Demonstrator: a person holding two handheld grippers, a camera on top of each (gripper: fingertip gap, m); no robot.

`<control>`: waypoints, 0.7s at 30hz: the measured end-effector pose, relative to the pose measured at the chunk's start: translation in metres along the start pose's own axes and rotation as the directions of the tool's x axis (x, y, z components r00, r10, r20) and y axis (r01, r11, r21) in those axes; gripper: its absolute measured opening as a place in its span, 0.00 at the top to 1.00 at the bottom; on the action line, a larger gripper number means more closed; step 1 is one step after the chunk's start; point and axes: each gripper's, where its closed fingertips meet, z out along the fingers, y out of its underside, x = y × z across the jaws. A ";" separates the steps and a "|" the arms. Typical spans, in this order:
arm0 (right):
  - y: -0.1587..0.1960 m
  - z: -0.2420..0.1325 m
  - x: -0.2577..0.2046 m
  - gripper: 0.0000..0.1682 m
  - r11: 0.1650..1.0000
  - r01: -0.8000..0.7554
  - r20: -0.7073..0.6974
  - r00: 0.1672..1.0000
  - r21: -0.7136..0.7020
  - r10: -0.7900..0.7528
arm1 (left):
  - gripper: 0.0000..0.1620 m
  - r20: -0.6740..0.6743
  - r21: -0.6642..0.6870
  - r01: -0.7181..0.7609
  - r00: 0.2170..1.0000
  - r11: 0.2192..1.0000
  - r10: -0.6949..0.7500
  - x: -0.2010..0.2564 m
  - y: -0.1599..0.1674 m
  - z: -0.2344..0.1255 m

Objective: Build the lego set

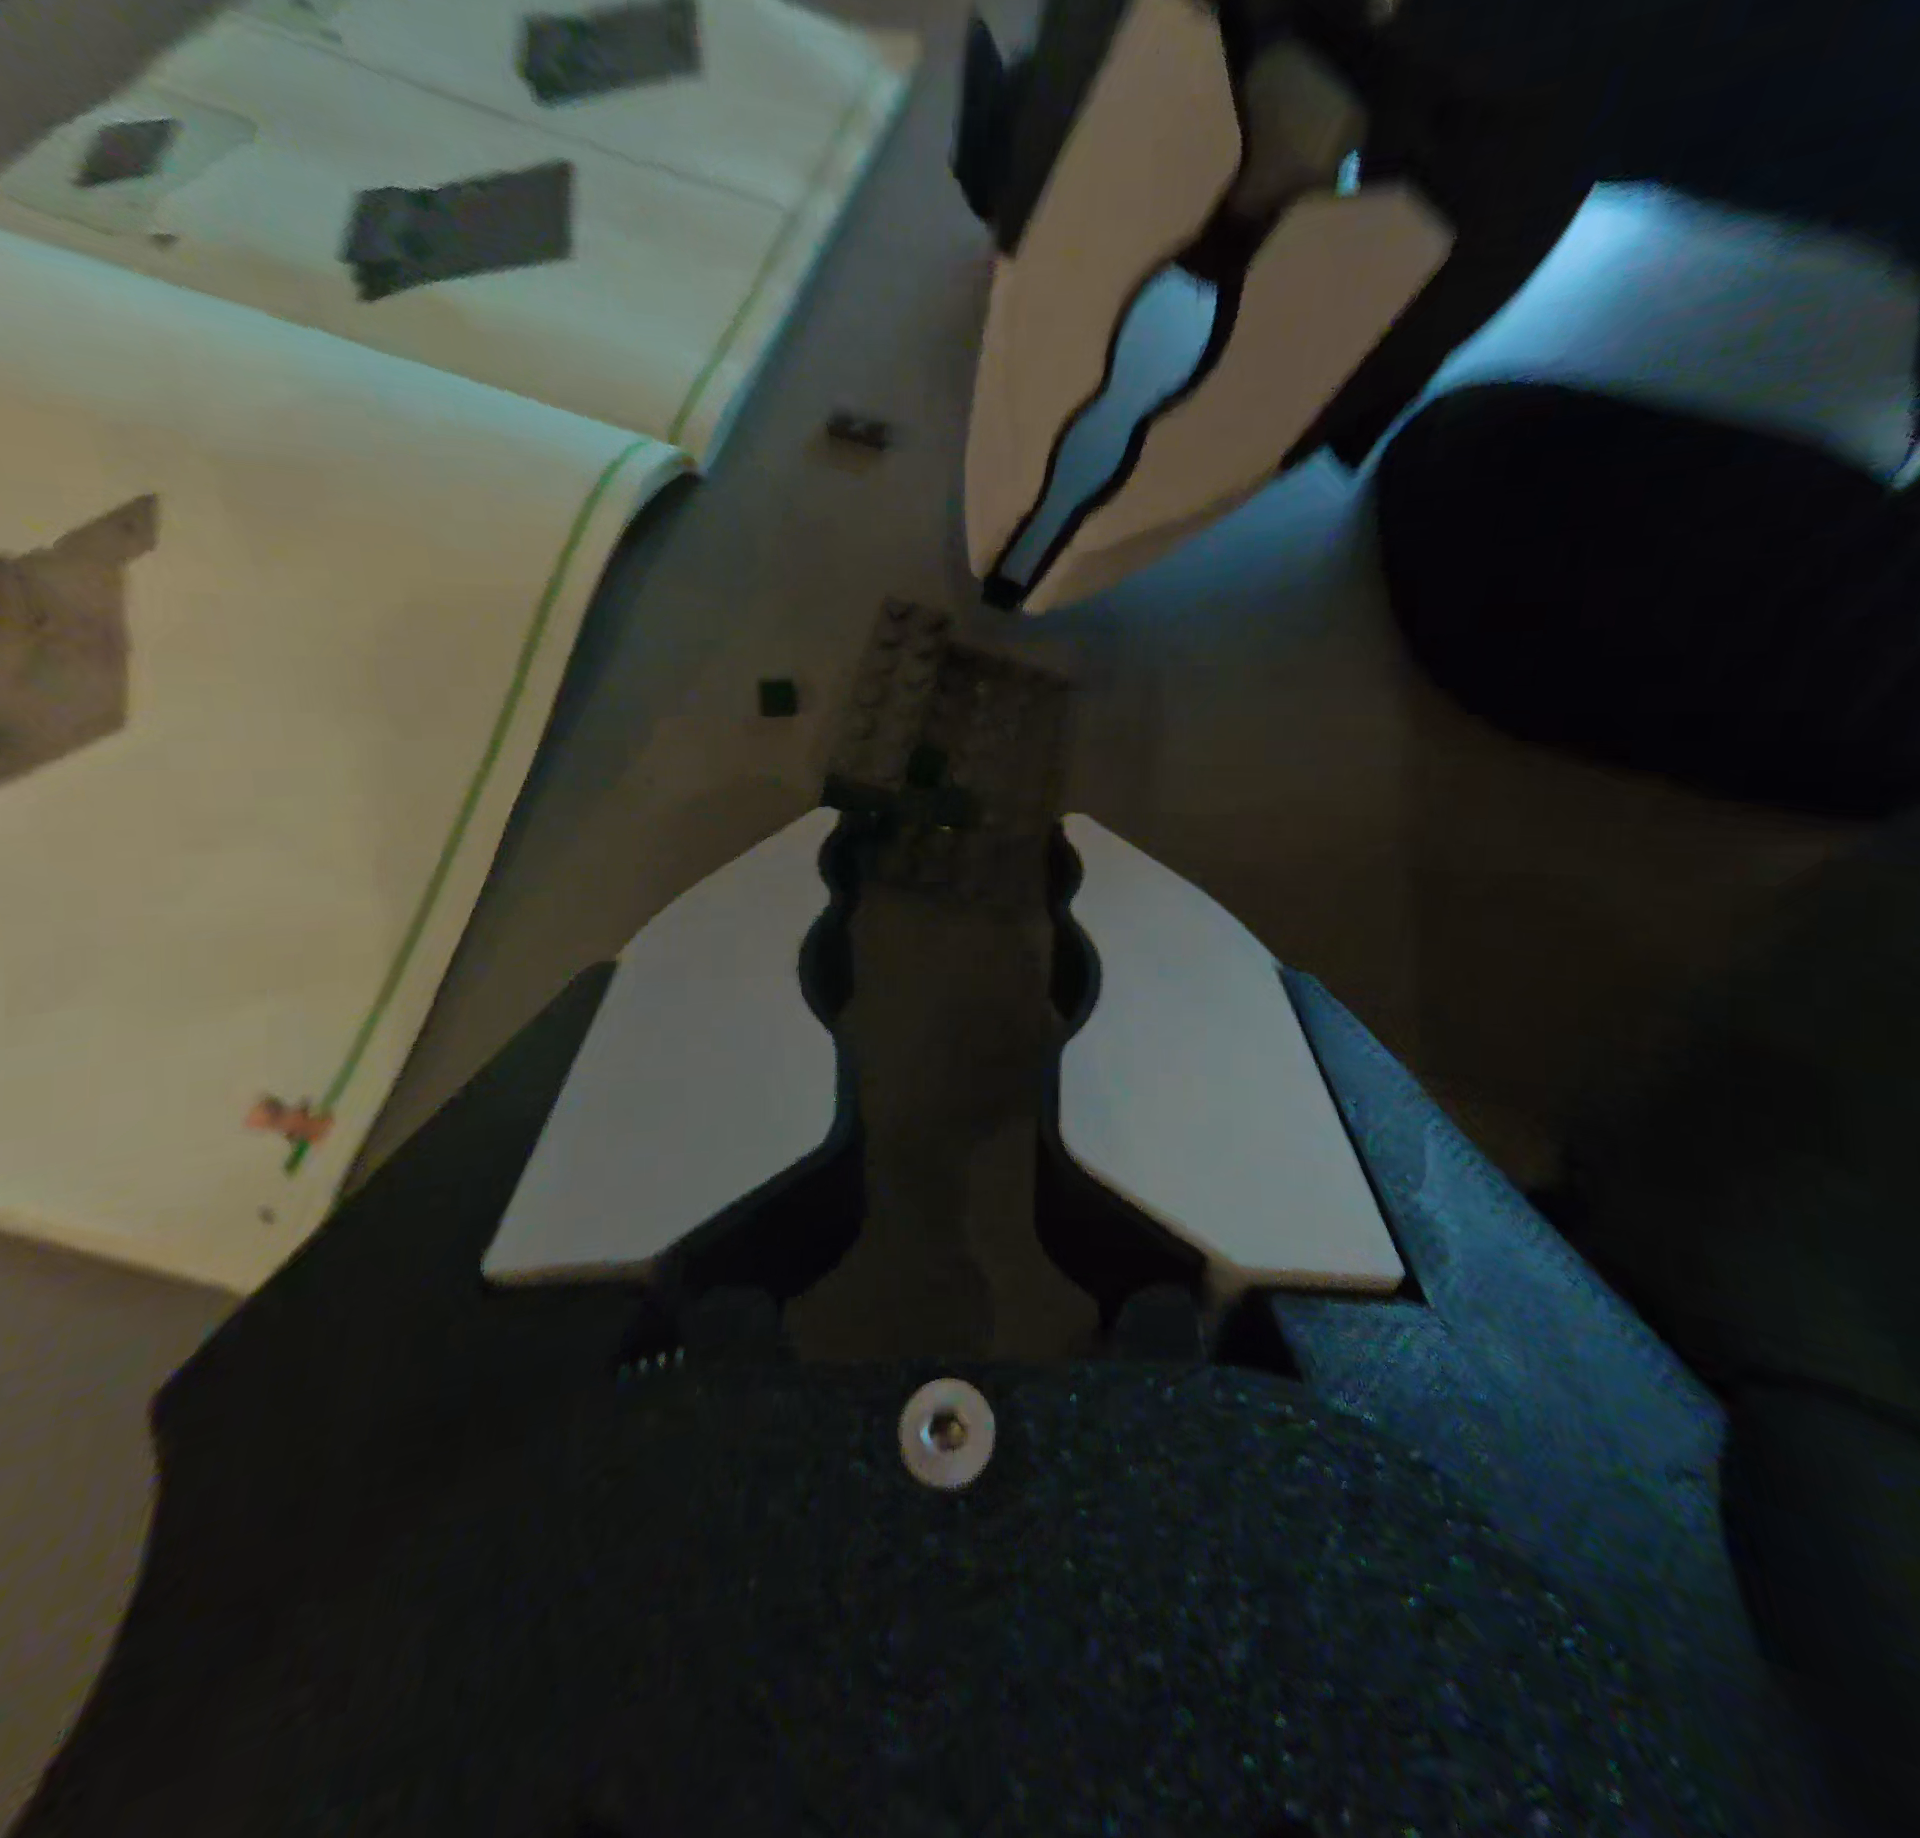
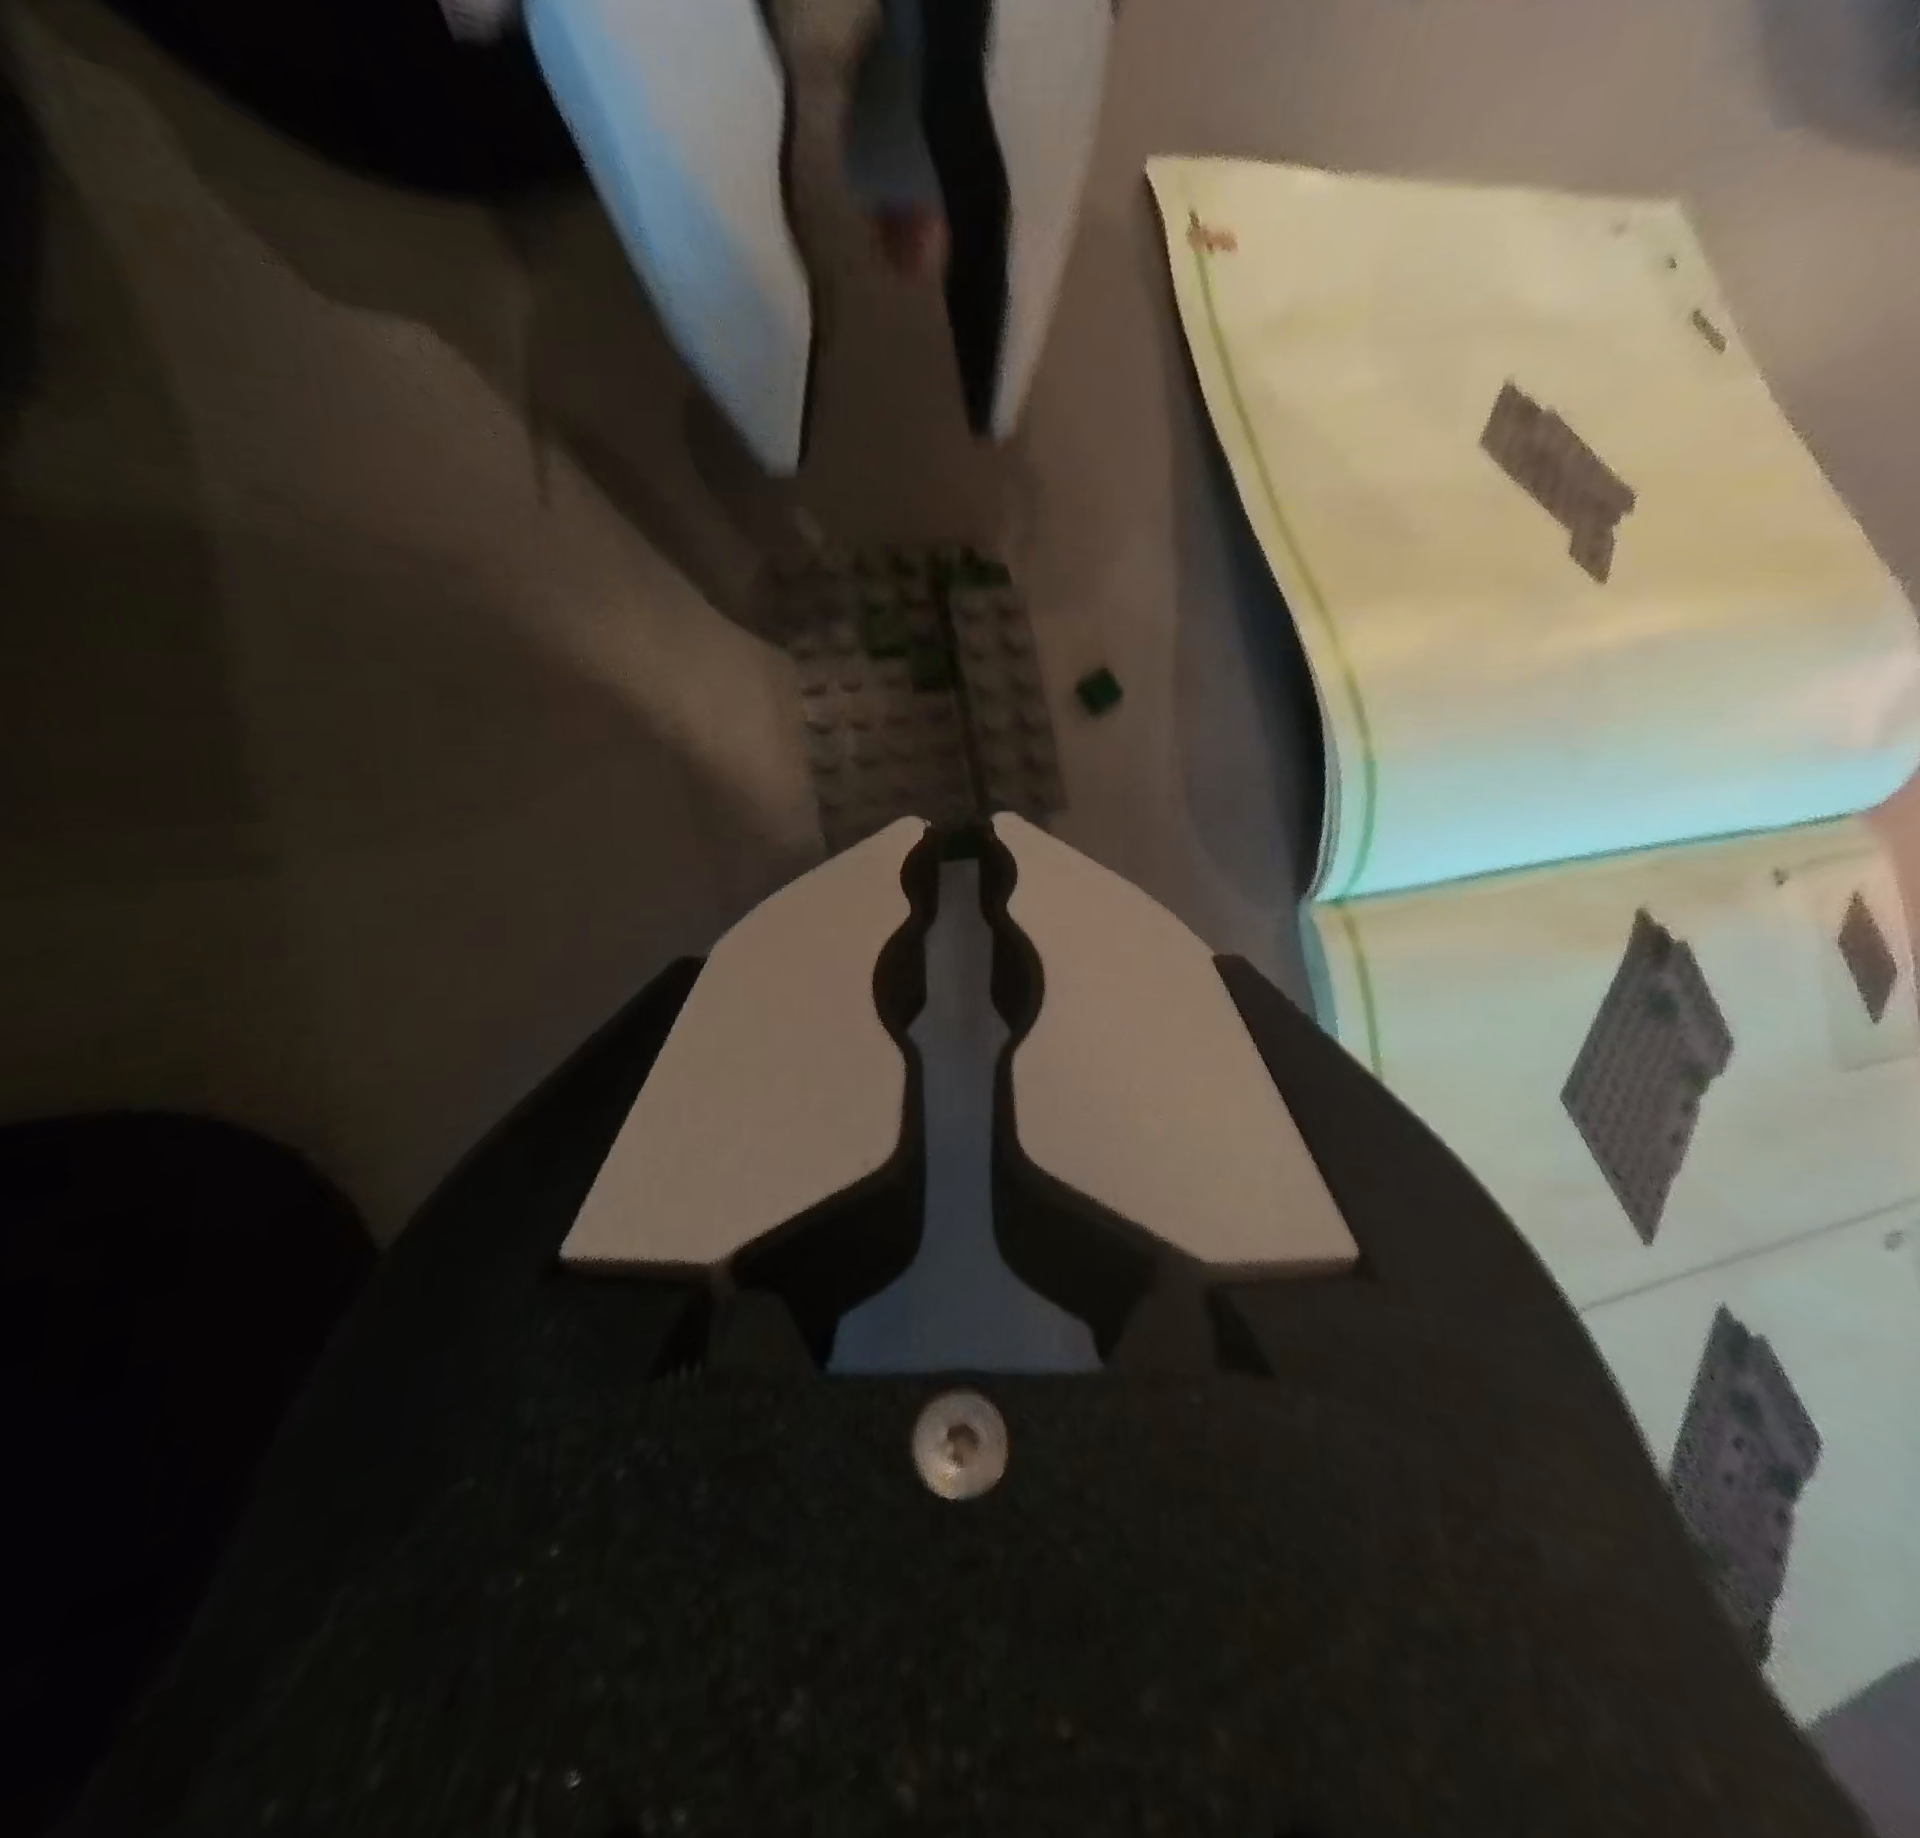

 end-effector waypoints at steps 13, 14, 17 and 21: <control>-0.002 -0.015 -0.001 0.96 0.997 -0.028 -0.037 0.999 0.069 0.031 | 0.62 -0.056 -0.183 -0.205 0.979 0.962 0.198 -0.005 0.019 0.029; -0.002 -0.016 -0.001 0.96 0.997 -0.030 -0.039 0.999 0.074 0.033 | 0.65 -0.055 -0.180 -0.205 0.979 0.962 0.198 -0.005 0.018 0.029; -0.001 -0.020 -0.002 0.96 0.995 -0.032 -0.048 0.998 0.092 0.037 | 0.69 -0.046 -0.175 -0.196 0.981 0.965 0.190 -0.007 0.017 0.029; -0.003 -0.022 0.000 0.96 0.993 -0.030 -0.056 0.998 0.112 0.037 | 0.69 -0.034 -0.174 -0.202 0.979 0.964 0.199 -0.007 0.017 0.029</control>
